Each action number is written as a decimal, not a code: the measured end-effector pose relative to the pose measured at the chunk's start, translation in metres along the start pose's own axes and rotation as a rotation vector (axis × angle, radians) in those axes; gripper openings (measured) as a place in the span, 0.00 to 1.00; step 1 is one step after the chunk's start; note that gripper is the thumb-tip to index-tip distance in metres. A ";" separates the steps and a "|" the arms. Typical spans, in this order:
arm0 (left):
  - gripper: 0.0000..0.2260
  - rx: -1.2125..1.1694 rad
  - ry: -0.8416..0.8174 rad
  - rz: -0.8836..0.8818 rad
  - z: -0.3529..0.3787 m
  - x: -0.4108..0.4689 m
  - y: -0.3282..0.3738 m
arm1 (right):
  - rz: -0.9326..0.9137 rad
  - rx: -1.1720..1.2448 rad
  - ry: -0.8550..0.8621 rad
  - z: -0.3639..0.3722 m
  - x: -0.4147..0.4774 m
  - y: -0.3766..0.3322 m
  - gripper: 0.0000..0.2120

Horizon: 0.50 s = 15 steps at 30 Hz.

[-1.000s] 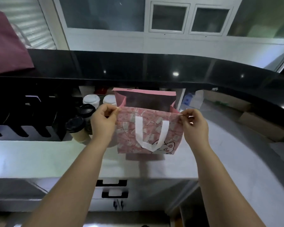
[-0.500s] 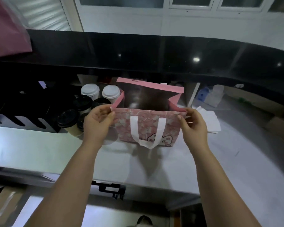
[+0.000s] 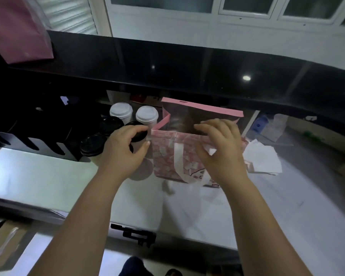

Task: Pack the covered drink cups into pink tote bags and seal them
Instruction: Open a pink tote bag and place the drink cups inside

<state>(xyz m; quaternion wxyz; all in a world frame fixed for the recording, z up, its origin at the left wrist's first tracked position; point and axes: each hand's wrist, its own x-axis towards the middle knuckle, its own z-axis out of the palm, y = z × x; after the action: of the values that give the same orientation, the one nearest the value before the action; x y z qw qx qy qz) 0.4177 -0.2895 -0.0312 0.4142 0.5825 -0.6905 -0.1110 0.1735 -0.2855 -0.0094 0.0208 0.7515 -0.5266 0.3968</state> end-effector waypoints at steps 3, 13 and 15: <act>0.17 0.168 -0.026 0.055 -0.011 0.006 -0.010 | -0.081 0.001 -0.046 0.015 0.006 -0.020 0.16; 0.24 0.345 -0.187 -0.138 -0.066 0.012 -0.114 | -0.212 0.143 -0.343 0.112 0.038 -0.111 0.22; 0.23 0.347 -0.190 -0.146 -0.070 0.010 -0.132 | -0.162 0.118 -0.495 0.136 0.041 -0.120 0.25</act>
<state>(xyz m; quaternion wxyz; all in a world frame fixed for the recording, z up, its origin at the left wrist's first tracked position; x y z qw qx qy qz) 0.5611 -0.3144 -0.0662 0.2316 0.6806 -0.6911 -0.0744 0.3542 -0.3250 -0.0304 -0.1210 0.8653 -0.4298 0.2279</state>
